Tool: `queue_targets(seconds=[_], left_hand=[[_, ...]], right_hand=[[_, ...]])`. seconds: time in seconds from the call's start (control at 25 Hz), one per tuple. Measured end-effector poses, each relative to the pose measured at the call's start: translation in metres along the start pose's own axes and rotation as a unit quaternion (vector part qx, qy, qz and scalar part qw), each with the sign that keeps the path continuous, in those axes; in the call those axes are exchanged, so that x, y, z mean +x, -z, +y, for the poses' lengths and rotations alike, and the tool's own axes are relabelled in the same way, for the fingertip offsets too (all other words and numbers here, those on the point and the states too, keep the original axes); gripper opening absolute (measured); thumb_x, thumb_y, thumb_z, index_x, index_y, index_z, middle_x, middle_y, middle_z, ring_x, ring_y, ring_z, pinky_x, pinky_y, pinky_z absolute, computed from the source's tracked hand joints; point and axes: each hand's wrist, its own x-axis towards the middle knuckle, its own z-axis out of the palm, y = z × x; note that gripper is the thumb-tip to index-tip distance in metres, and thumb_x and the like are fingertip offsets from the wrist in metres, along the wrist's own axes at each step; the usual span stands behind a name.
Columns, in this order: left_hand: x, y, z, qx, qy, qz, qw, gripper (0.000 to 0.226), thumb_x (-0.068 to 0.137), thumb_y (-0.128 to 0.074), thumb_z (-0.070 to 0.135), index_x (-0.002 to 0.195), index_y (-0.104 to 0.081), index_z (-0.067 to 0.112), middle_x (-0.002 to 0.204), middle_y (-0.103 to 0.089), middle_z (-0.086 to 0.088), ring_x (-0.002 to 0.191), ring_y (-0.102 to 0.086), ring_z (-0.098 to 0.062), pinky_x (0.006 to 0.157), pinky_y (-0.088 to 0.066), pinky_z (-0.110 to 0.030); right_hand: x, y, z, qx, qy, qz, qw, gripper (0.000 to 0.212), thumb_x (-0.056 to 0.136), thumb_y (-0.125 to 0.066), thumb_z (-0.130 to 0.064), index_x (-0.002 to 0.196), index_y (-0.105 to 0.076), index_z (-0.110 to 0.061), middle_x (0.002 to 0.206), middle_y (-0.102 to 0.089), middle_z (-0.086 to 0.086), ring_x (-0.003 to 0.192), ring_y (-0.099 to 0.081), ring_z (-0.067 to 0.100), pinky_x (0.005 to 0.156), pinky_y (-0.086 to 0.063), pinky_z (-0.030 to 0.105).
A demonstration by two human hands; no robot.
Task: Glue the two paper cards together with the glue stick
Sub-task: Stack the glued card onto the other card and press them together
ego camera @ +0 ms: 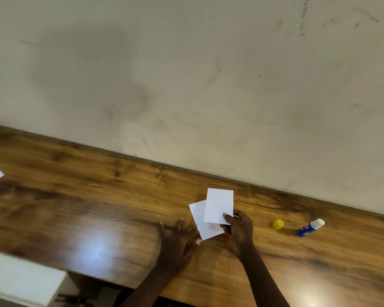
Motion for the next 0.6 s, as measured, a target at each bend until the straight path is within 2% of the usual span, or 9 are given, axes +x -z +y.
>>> queue_targets(seconds=[0.08, 0.12, 0.24, 0.32, 0.48, 0.6], left_hand=[[0.003, 0.002, -0.002, 0.001, -0.03, -0.022, 0.999, 0.071, 0.075, -0.01, 0.06, 0.13, -0.042, 0.031, 0.144, -0.037, 0.013, 0.137, 0.002, -0.007, 0.103, 0.025, -0.05], [0.007, 0.003, -0.004, -0.012, -0.031, -0.009, 0.999, 0.068, 0.076, -0.012, 0.058, 0.131, -0.043, 0.029, 0.144, -0.038, 0.01, 0.138, -0.001, -0.01, 0.103, 0.022, -0.051], [0.022, 0.005, -0.019, -0.005, -0.011, 0.079, 0.997, 0.054, 0.085, -0.025, 0.045, 0.126, -0.05, 0.019, 0.138, -0.048, -0.002, 0.136, -0.027, -0.027, 0.104, 0.006, -0.056], [0.03, 0.005, -0.028, 0.036, 0.006, 0.098, 0.994, 0.053, 0.088, -0.026, 0.044, 0.126, -0.049, 0.014, 0.137, -0.049, -0.008, 0.132, -0.036, -0.032, 0.102, -0.001, -0.059], [0.034, 0.001, -0.03, 0.078, 0.011, 0.101, 0.992, 0.052, 0.088, -0.025, 0.036, 0.131, -0.042, 0.012, 0.143, -0.042, -0.01, 0.134, -0.034, -0.028, 0.105, 0.0, -0.056], [0.035, 0.001, -0.028, 0.086, 0.003, 0.1, 0.991, 0.051, 0.086, -0.026, 0.034, 0.133, -0.039, 0.016, 0.148, -0.034, -0.009, 0.138, -0.025, -0.025, 0.107, 0.003, -0.052]], right_hand=[[0.0, 0.003, 0.001, -0.023, 0.006, 0.003, 1.0, 0.031, 0.086, -0.055, -0.007, 0.115, -0.052, -0.001, 0.119, -0.057, 0.018, 0.092, -0.056, 0.032, 0.056, -0.047, 0.024], [0.001, 0.004, 0.002, -0.035, 0.009, 0.001, 0.999, 0.03, 0.087, -0.053, -0.008, 0.116, -0.051, -0.001, 0.119, -0.056, 0.018, 0.092, -0.055, 0.031, 0.056, -0.046, 0.024], [0.006, 0.007, 0.005, -0.072, 0.016, -0.013, 0.997, 0.029, 0.09, -0.049, -0.01, 0.118, -0.051, -0.002, 0.121, -0.056, 0.016, 0.094, -0.053, 0.026, 0.058, -0.046, 0.024], [0.008, 0.007, 0.007, -0.091, 0.017, -0.023, 0.995, 0.028, 0.09, -0.048, -0.01, 0.117, -0.052, -0.002, 0.121, -0.056, 0.016, 0.095, -0.053, 0.024, 0.058, -0.045, 0.023], [0.007, 0.002, 0.011, -0.131, 0.026, -0.041, 0.99, 0.026, 0.089, -0.048, -0.009, 0.113, -0.055, 0.0, 0.117, -0.059, 0.016, 0.091, -0.054, 0.022, 0.057, -0.043, 0.022], [0.006, -0.005, 0.015, -0.153, 0.044, -0.041, 0.986, 0.028, 0.089, -0.05, -0.009, 0.114, -0.056, 0.0, 0.117, -0.061, 0.016, 0.089, -0.056, 0.022, 0.063, -0.047, 0.028]])
